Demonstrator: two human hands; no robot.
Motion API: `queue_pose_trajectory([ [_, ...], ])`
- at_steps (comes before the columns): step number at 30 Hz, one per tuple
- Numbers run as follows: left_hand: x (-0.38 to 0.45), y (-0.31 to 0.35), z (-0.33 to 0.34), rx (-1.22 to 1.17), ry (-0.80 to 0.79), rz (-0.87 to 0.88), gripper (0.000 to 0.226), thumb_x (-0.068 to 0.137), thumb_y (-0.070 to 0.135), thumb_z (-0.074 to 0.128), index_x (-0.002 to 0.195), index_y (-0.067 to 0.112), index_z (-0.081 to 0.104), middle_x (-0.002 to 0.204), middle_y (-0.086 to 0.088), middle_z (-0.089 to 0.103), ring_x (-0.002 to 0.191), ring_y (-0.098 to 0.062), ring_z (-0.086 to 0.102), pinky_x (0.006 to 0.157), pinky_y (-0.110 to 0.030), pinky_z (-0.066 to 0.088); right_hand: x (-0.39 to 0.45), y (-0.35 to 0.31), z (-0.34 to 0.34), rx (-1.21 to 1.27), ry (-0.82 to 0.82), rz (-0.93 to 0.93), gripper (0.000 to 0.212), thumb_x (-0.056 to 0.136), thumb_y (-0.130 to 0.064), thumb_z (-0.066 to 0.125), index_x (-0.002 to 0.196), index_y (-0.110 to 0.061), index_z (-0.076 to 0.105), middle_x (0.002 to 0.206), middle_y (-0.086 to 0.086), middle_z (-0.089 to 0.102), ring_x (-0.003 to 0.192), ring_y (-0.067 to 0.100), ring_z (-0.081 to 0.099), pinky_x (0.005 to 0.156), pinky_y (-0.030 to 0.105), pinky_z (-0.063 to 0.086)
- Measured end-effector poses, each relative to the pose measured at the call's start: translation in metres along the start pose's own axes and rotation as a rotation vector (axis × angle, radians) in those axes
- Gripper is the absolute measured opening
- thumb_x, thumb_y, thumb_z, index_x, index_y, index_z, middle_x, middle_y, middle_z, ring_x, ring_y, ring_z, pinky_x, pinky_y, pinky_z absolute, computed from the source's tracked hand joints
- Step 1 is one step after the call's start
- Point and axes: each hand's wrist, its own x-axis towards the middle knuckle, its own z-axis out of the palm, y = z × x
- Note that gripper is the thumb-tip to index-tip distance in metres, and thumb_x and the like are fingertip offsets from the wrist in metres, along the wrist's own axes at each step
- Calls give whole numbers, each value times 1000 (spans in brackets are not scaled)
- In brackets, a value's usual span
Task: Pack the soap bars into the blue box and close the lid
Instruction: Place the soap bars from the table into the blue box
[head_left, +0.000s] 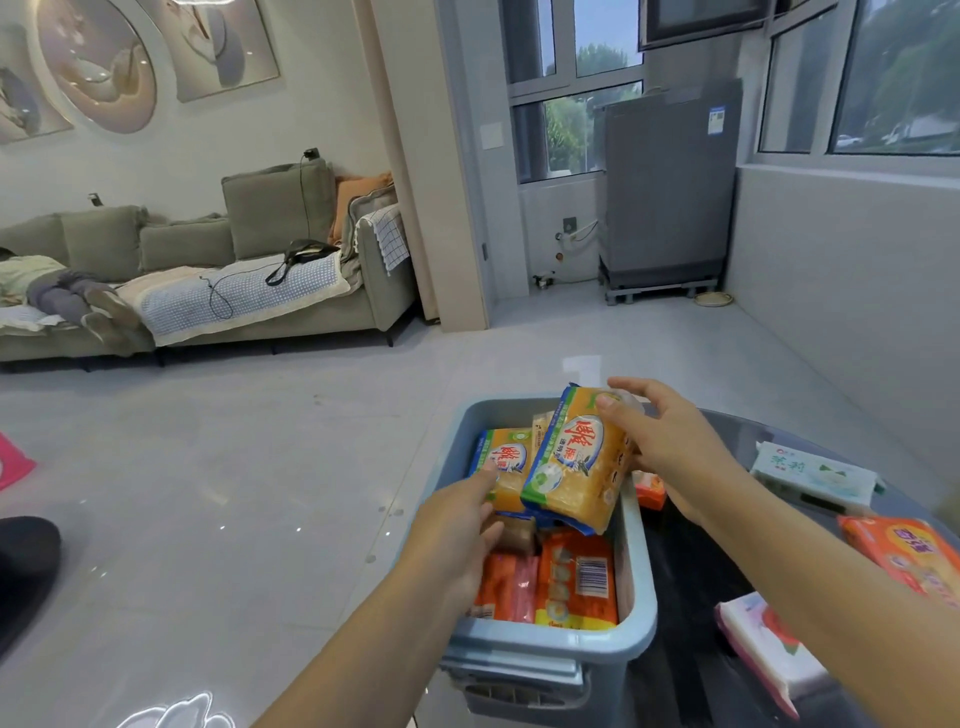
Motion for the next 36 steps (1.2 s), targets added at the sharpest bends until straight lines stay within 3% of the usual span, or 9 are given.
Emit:
queue_pose_trajectory([
  [2, -1, 5, -8, 109, -63, 121, 22, 94, 16, 54, 115, 8, 55, 94, -2, 65, 79, -5, 66, 73, -18, 51, 11, -3, 11, -17, -6, 65, 33, 88, -34, 57, 118, -22, 47, 100, 3, 62, 83, 17, 65, 68, 33, 57],
  [4, 3, 8, -16, 295, -88, 258, 16, 95, 16, 54, 109, 16, 60, 95, 2, 69, 74, 2, 69, 61, -12, 53, 25, -5, 27, -15, -33, 117, 40, 87, -36, 59, 119, -14, 49, 106, 10, 65, 89, 24, 67, 76, 39, 57],
  [7, 14, 12, -24, 611, -99, 441, 31, 90, 19, 61, 121, 19, 62, 120, 0, 65, 107, -13, 64, 89, -25, 53, 43, -11, 53, -19, -111, 137, 35, 89, -33, 58, 113, -8, 56, 104, 14, 67, 92, 27, 68, 79, 41, 57],
  [11, 27, 19, -29, 885, 52, 561, 38, 88, 21, 64, 126, 14, 61, 124, -2, 62, 109, -14, 61, 80, -16, 46, 64, -13, 72, -86, -229, 183, 23, 90, -24, 56, 103, -5, 62, 103, 15, 69, 94, 27, 67, 86, 45, 55],
  [16, 43, 14, -30, 1205, 73, 682, 49, 82, 31, 69, 129, 24, 59, 126, 2, 53, 120, -15, 46, 100, -26, 39, 72, 1, 82, -534, -247, -30, 29, 93, -32, 50, 114, -15, 60, 104, 5, 66, 87, 15, 62, 69, 24, 50],
  [20, 54, 18, -28, 1219, 55, 719, 42, 82, 29, 70, 123, 23, 64, 125, 4, 55, 116, -14, 48, 97, -24, 41, 77, 13, 83, -886, -145, -180, 38, 91, -45, 47, 125, -31, 57, 125, 1, 59, 118, 23, 46, 94, 37, 38],
  [30, 62, 28, -21, 1279, -32, 749, 42, 79, 29, 72, 120, 21, 67, 121, 1, 59, 114, -15, 52, 92, -22, 39, 75, 13, 74, -1136, -180, -92, 43, 95, -49, 28, 135, -41, 42, 136, 9, 42, 128, 33, 31, 101, 43, 29],
  [33, 61, 30, -22, 1297, -44, 730, 42, 79, 31, 72, 120, 22, 67, 121, 1, 58, 114, -16, 51, 93, -25, 40, 71, 12, 70, -1132, -203, -94, 46, 96, -48, 27, 140, -37, 35, 140, 9, 41, 130, 33, 31, 104, 43, 29],
  [36, 56, 23, -25, 1258, -48, 765, 43, 81, 33, 70, 122, 20, 65, 122, 1, 57, 117, -15, 49, 95, -24, 38, 60, 12, 61, -918, -223, -123, 49, 94, -39, 42, 142, -27, 35, 139, 7, 49, 127, 27, 42, 101, 38, 39],
])
